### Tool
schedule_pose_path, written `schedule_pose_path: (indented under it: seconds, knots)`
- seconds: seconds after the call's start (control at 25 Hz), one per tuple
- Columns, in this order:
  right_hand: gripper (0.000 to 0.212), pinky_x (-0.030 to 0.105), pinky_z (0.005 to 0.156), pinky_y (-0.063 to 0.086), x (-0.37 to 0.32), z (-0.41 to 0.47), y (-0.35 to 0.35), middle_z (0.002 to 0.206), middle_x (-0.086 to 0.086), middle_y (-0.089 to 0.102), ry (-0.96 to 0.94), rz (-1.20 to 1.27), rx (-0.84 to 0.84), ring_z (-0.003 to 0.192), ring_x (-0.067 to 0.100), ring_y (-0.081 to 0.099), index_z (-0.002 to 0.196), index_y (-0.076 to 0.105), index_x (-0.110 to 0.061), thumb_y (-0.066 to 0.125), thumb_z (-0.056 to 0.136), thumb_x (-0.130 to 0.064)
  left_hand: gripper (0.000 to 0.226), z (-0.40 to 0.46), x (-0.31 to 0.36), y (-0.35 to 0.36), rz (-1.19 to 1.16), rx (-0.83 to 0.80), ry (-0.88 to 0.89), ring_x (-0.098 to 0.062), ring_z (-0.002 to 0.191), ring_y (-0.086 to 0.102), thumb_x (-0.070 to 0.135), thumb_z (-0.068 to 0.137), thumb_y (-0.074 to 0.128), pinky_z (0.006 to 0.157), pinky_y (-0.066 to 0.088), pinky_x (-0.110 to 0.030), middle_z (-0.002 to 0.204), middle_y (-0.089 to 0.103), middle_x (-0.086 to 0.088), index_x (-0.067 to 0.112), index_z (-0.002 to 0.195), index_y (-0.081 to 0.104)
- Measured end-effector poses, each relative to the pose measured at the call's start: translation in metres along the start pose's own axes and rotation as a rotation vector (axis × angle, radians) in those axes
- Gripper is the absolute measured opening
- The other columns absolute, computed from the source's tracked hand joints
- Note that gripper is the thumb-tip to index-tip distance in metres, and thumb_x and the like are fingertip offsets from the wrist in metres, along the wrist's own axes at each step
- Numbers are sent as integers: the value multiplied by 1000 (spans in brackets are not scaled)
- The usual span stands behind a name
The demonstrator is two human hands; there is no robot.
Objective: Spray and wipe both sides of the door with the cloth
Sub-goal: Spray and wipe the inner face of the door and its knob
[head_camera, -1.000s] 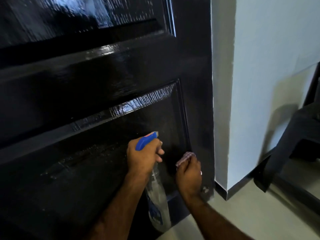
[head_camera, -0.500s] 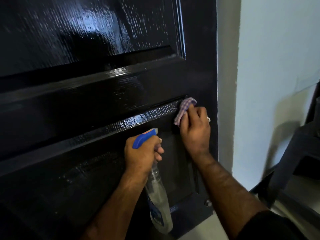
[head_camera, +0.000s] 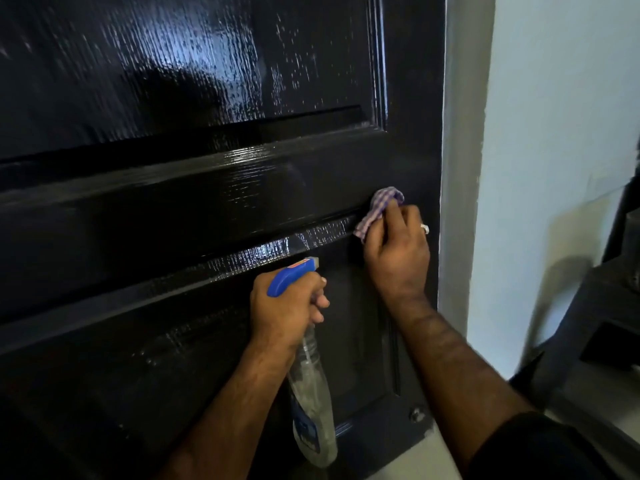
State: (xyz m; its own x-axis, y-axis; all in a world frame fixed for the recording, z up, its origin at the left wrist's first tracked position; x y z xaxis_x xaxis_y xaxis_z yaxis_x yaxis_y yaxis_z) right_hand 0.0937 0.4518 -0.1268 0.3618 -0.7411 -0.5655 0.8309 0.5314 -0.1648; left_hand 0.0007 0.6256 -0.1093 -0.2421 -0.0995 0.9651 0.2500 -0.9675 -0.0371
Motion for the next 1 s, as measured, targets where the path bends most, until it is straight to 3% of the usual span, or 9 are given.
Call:
schedule_pose_path:
  seconds: [0.24, 0.4, 0.56, 0.6, 0.72, 0.76, 0.88, 0.96, 1.0]
  knots:
    - [41, 32, 70, 43, 4, -1, 0, 112, 17, 61, -8, -20, 13, 90, 35, 63, 129, 71, -9, 48, 102, -31, 15, -3, 1, -4, -7, -9, 17, -21, 43, 54, 6, 88, 71, 46, 44, -26, 63, 69, -18, -1, 75, 73]
    - [42, 39, 74, 54, 16, -21, 4, 112, 12, 59, 15, 126, -21, 93, 30, 62, 131, 69, -10, 47, 103, -33, 8, -6, -11, -11, -16, -7, -5, -21, 44, 54, 6, 90, 70, 48, 45, -27, 62, 68, -15, 0, 86, 75]
    - [39, 48, 95, 48, -12, -61, 25, 126, 25, 56, 133, 142, 84, 109, 43, 56, 134, 65, -3, 55, 103, -24, 13, -21, -44, -21, -26, 56, -8, -20, 43, 52, 9, 83, 73, 45, 42, -26, 60, 67, -15, -1, 75, 72]
    - [40, 50, 100, 43, -24, -79, 32, 132, 29, 54, 26, 132, 47, 114, 45, 53, 136, 63, -3, 60, 101, -21, 19, -26, -54, -27, -42, 98, -2, -20, 42, 51, 13, 77, 72, 44, 40, -25, 59, 66, -17, -4, 70, 69]
    - [48, 57, 110, 44, 4, -134, 33, 144, 26, 49, -683, 61, -264, 126, 46, 52, 141, 59, -14, 71, 95, -18, 17, -40, -76, -45, -72, 162, 0, -22, 42, 50, 6, 79, 72, 44, 40, -26, 59, 65, -21, -6, 68, 67]
    - [41, 57, 109, 48, 24, -135, 24, 141, 20, 54, -774, 88, -362, 124, 41, 57, 137, 62, -16, 72, 97, -17, 16, -43, -79, -52, -63, 167, -2, -23, 43, 50, -1, 84, 71, 44, 40, -27, 60, 65, -23, -5, 69, 68]
    - [23, 56, 94, 54, 38, -105, 16, 126, 18, 59, -330, 145, -234, 111, 34, 58, 125, 67, -12, 62, 103, -15, 20, -46, -89, -69, 19, 156, 17, -22, 45, 54, -8, 90, 65, 44, 44, -25, 63, 64, -28, -7, 70, 68]
    - [35, 54, 103, 46, 11, -88, 32, 137, 30, 51, -9, 112, 19, 120, 44, 49, 133, 63, -4, 57, 100, -14, 21, -49, -100, -72, 51, 144, 20, -24, 50, 58, -3, 89, 68, 47, 47, -26, 62, 64, -26, -5, 68, 68]
    - [40, 55, 108, 43, -12, -88, 38, 140, 34, 49, 6, 161, 61, 124, 47, 47, 136, 63, -2, 56, 98, -12, 22, -52, -106, -73, 60, 165, 11, -25, 52, 60, 4, 86, 70, 49, 47, -28, 59, 64, -23, -1, 65, 69]
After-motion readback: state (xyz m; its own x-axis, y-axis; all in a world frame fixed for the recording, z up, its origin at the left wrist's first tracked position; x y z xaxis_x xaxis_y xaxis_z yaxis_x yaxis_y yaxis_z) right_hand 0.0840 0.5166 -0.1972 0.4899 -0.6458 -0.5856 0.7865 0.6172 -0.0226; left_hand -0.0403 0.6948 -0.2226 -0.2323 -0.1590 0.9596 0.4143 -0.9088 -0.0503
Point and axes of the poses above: each hand's wrist, its own z-axis towards the middle knuckle, its own y-axis out of the palm, x = y × z, the point moved 1 cm from there along z, towards the middle knuckle
